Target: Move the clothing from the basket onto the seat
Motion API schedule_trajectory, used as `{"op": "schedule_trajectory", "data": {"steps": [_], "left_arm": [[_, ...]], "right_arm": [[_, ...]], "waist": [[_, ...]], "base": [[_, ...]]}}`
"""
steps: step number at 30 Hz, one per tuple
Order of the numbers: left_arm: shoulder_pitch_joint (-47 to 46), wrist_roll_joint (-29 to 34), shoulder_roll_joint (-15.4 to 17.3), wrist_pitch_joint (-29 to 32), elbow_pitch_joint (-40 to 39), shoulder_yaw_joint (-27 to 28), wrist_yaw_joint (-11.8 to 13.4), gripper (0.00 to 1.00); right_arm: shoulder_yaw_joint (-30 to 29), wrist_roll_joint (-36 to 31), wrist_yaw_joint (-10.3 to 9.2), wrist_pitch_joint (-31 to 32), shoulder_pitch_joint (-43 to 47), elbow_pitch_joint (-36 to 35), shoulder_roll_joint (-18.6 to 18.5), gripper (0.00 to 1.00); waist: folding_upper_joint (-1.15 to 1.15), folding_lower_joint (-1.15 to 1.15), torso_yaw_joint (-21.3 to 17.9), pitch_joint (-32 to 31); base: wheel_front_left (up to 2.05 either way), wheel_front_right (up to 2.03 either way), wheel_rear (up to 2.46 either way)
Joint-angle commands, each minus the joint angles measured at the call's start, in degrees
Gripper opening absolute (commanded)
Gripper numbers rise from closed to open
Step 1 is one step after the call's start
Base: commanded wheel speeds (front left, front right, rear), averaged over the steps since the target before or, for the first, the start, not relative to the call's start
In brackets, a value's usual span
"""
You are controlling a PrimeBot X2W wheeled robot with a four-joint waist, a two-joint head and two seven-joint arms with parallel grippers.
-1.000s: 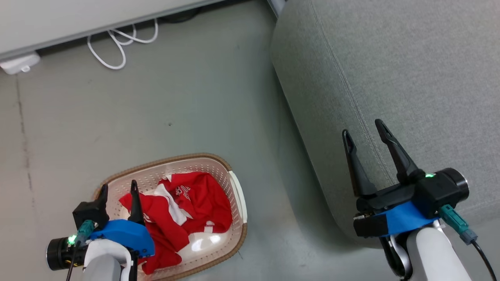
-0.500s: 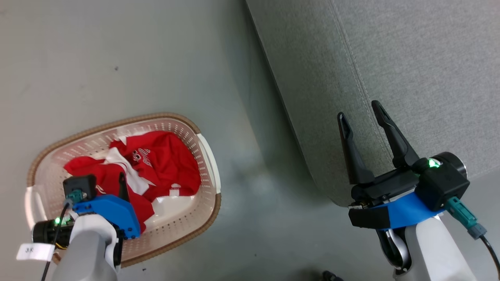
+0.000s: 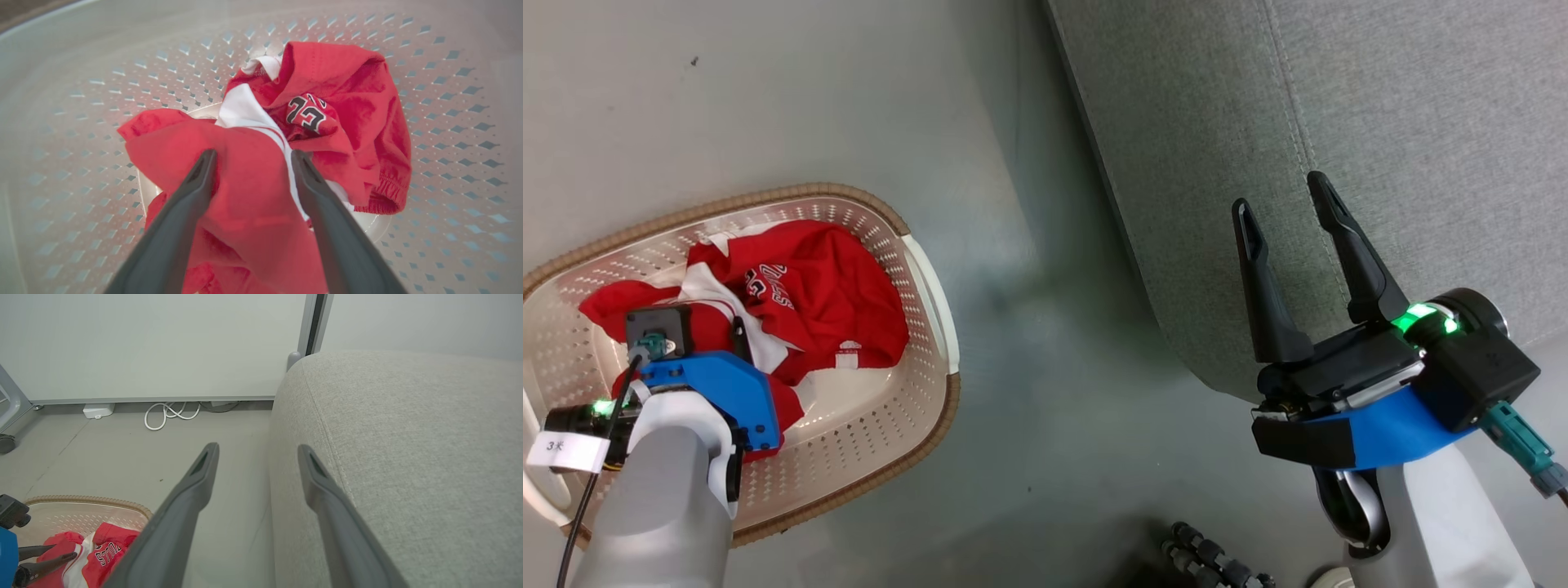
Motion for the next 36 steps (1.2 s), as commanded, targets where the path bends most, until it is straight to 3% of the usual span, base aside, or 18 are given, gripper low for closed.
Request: {"op": "schedule_trajectory", "data": {"steps": [1,7,8,9,10,11,25,36], "left_arm": [[-1.25,0.00,0.50,0.30,0.26,-0.19,-0.04,1.00],[-2.38,-0.44,0.25,3.53,3.14,-0.50,1.15,1.00],[-2.51,-0.59,0.19,4.19,3.63,-0.52,1.38,0.87],[-2.73,-0.63,0.17,4.48,3.89,-0.62,1.42,0.47],[-2.98,-0.68,0.17,4.58,3.98,-0.73,1.48,0.19],[-3.04,-0.72,0.14,4.33,3.96,-0.85,1.24,0.00],[-2.43,-3.05,-2.12,2.81,4.79,-1.11,-0.16,0.00],[0.05,-3.99,-6.31,-0.30,6.03,-2.72,-1.34,0.00]], "right_arm": [[-0.10,0.21,0.03,-0.21,-0.92,-0.41,-0.05,1.00],[0.20,1.05,0.03,-0.20,-1.94,-0.92,-0.05,1.00],[0.27,1.05,0.03,-0.21,-2.06,-1.02,-0.05,1.00],[0.35,1.12,0.03,-0.20,-2.16,-1.03,-0.05,1.00],[0.38,1.17,0.03,-0.21,-2.28,-1.03,-0.05,1.00],[0.47,1.21,0.03,-0.21,-2.40,-0.97,-0.05,1.00],[0.13,2.13,0.03,-0.21,-1.99,0.09,-0.06,1.00],[-0.72,-0.49,0.03,-0.20,-0.63,2.57,-0.08,1.00]], "waist": [[0.00,-0.01,-0.07,0.65],[0.00,-0.01,-0.23,1.72],[0.00,-0.01,-0.24,1.84],[0.00,-0.01,-0.25,1.94],[0.00,-0.01,-0.27,2.02],[0.00,-0.01,-0.32,2.08],[0.00,-0.01,0.21,-0.74],[0.00,-0.01,4.99,-10.26]], "base": [[0.00,0.00,0.00],[0.00,0.00,0.00],[0.00,0.00,0.00],[0.00,0.00,0.00],[0.00,0.00,0.00],[0.00,0.00,0.00],[0.00,0.00,0.00],[0.00,0.00,0.00]]}}
